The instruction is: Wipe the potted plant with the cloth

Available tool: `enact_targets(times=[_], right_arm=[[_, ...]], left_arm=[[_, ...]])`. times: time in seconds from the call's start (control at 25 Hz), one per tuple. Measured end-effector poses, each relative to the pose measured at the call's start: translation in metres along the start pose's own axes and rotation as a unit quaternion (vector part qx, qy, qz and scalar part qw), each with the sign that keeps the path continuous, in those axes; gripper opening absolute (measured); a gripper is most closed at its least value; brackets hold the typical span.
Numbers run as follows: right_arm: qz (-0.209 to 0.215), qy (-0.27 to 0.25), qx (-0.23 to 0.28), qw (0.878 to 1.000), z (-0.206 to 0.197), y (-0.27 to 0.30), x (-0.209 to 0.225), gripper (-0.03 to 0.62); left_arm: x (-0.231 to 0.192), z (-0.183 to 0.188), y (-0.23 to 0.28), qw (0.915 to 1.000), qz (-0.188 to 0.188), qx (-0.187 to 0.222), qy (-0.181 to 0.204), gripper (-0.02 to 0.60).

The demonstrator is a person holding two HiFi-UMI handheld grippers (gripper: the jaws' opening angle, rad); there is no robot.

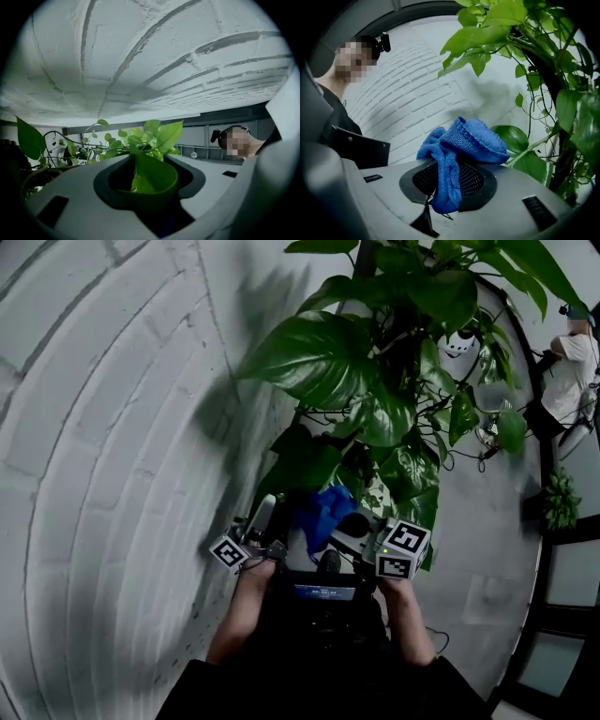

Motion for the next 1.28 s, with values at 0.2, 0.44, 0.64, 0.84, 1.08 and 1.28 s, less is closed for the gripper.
enact_targets(times=[0.2, 0.44, 0.64, 0.84, 1.08, 1.28], right_arm=[[-0.078, -0.068, 0.060, 0.993, 0.049, -0.022, 0.010, 0.107], [-0.174, -0.174, 0.028, 0.969, 0.070, 0.009, 0.050, 0.107], [-0.111, -0.141, -0.048, 0.983, 0.016, 0.057, 0.046, 0.107], [-0.051, -0.153, -0.090, 0.983, -0.018, 0.074, 0.009, 0.107], [0.038, -0.101, -0.106, 0.989, -0.047, 0.069, -0.023, 0.107], [0.048, -0.044, -0.027, 0.997, -0.014, 0.035, -0.023, 0.107]], left_arm=[[0.003, 0.008, -0.003, 0.9999, 0.000, 0.013, 0.007, 0.212], [0.014, 0.010, -0.008, 0.9998, -0.010, 0.016, 0.007, 0.210], [0.022, 0.011, -0.011, 0.9996, -0.018, 0.018, 0.009, 0.204], [0.026, 0.013, -0.008, 0.9994, -0.027, 0.017, 0.010, 0.204], [0.023, 0.013, -0.016, 0.9997, -0.016, 0.014, 0.009, 0.204], [0.019, 0.019, -0.020, 0.9996, -0.006, 0.026, 0.011, 0.204]])
Point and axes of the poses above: the fingertips, and each gripper's own axes: y forward along the fingers, x to its right, z out of its top, the point moved 6 cm from there along -y, backward along the fingers, and after that the axes turned 6 degrees about x, right-handed, at the moved point
